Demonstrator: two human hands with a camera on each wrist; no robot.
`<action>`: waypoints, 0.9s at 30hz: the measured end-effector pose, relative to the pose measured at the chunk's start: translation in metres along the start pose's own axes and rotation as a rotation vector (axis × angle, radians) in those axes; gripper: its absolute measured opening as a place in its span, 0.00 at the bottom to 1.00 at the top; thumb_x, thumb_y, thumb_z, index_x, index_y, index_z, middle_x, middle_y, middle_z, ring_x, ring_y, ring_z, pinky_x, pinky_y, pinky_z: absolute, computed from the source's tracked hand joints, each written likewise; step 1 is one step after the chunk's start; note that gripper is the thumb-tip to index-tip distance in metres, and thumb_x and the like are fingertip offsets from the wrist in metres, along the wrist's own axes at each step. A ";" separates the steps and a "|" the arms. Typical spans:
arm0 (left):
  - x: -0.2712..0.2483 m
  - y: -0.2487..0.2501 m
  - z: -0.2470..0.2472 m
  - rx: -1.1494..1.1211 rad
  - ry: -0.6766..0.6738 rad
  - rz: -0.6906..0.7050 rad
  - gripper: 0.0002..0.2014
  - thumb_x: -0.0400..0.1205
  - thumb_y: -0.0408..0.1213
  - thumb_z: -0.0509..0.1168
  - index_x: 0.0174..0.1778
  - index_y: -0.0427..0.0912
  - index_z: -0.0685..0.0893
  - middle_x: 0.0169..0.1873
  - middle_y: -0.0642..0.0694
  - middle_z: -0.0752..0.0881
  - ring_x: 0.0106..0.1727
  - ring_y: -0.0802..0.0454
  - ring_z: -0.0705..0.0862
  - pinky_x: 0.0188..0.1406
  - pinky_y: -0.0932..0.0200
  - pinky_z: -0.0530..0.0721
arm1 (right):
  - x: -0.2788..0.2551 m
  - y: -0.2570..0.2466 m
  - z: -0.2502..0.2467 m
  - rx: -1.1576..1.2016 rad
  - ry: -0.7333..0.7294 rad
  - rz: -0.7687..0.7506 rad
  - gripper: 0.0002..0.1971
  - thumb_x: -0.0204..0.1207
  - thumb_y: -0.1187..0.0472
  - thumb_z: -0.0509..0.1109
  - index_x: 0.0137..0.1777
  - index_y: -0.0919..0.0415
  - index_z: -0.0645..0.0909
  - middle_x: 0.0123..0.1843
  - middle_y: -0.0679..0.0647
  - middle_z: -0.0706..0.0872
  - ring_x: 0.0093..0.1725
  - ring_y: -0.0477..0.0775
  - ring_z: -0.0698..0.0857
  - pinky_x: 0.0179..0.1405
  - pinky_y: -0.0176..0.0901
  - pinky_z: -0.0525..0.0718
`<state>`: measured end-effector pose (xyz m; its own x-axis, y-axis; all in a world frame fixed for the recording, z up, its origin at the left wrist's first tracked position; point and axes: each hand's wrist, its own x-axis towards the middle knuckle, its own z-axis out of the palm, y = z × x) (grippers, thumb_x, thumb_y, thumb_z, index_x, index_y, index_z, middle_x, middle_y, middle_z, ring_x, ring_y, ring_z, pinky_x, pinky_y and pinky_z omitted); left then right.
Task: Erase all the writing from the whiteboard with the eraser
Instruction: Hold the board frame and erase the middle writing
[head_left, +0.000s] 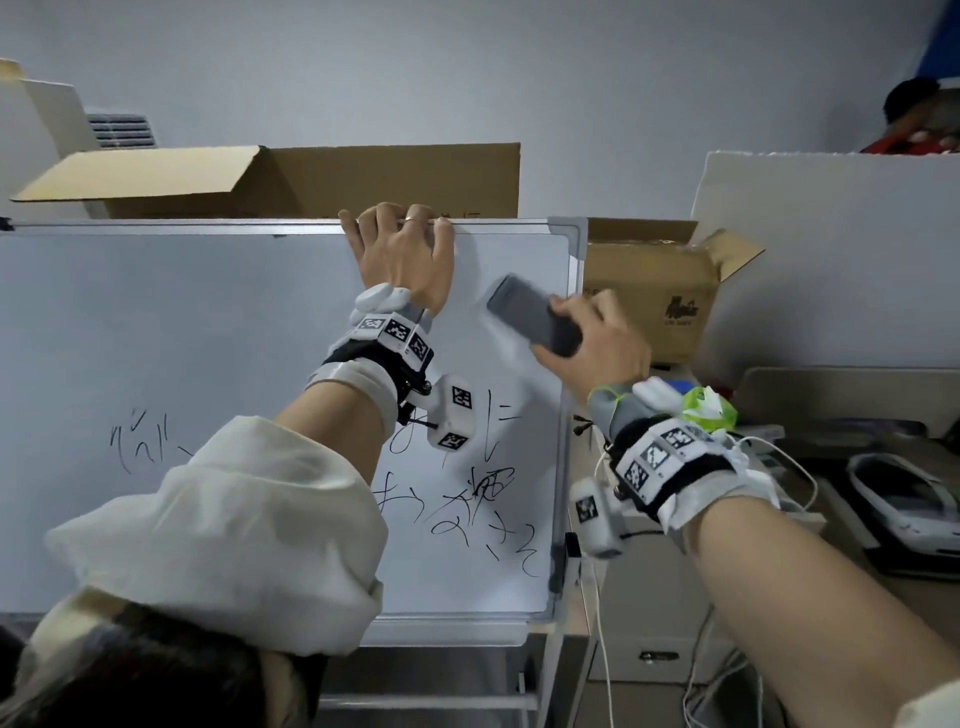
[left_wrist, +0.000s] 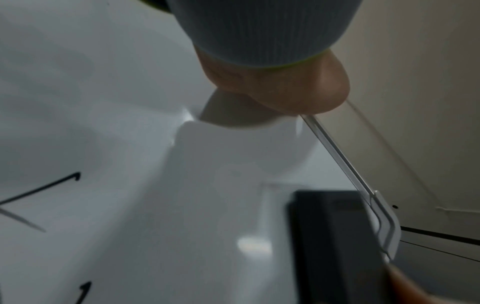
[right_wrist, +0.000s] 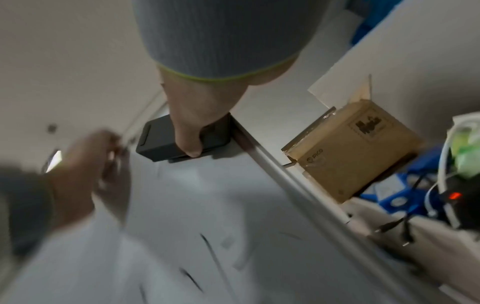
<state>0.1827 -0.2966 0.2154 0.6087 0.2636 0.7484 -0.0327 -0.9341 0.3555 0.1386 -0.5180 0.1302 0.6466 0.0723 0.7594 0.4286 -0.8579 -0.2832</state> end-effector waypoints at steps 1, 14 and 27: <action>-0.001 0.001 0.000 -0.004 0.009 -0.004 0.23 0.85 0.55 0.48 0.63 0.57 0.87 0.63 0.48 0.82 0.75 0.45 0.72 0.87 0.36 0.45 | 0.009 0.000 -0.004 0.019 0.017 0.036 0.26 0.61 0.40 0.80 0.59 0.44 0.82 0.51 0.50 0.78 0.44 0.54 0.82 0.35 0.42 0.79; -0.008 -0.003 -0.006 -0.032 -0.025 0.054 0.23 0.83 0.53 0.50 0.68 0.52 0.83 0.65 0.49 0.80 0.80 0.45 0.67 0.86 0.34 0.43 | -0.006 -0.029 0.014 0.064 0.018 0.087 0.25 0.61 0.38 0.79 0.56 0.44 0.81 0.51 0.49 0.77 0.44 0.57 0.84 0.33 0.46 0.83; -0.007 -0.012 -0.013 -0.078 -0.074 0.093 0.23 0.84 0.50 0.50 0.72 0.53 0.80 0.68 0.52 0.78 0.82 0.47 0.64 0.87 0.34 0.38 | -0.042 -0.051 0.049 0.035 -0.032 0.121 0.28 0.64 0.36 0.77 0.62 0.44 0.79 0.54 0.51 0.77 0.46 0.60 0.85 0.35 0.46 0.81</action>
<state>0.1690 -0.2842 0.2129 0.6567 0.1552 0.7380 -0.1515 -0.9315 0.3307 0.1209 -0.4523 0.0838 0.7141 -0.0141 0.6999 0.3676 -0.8433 -0.3921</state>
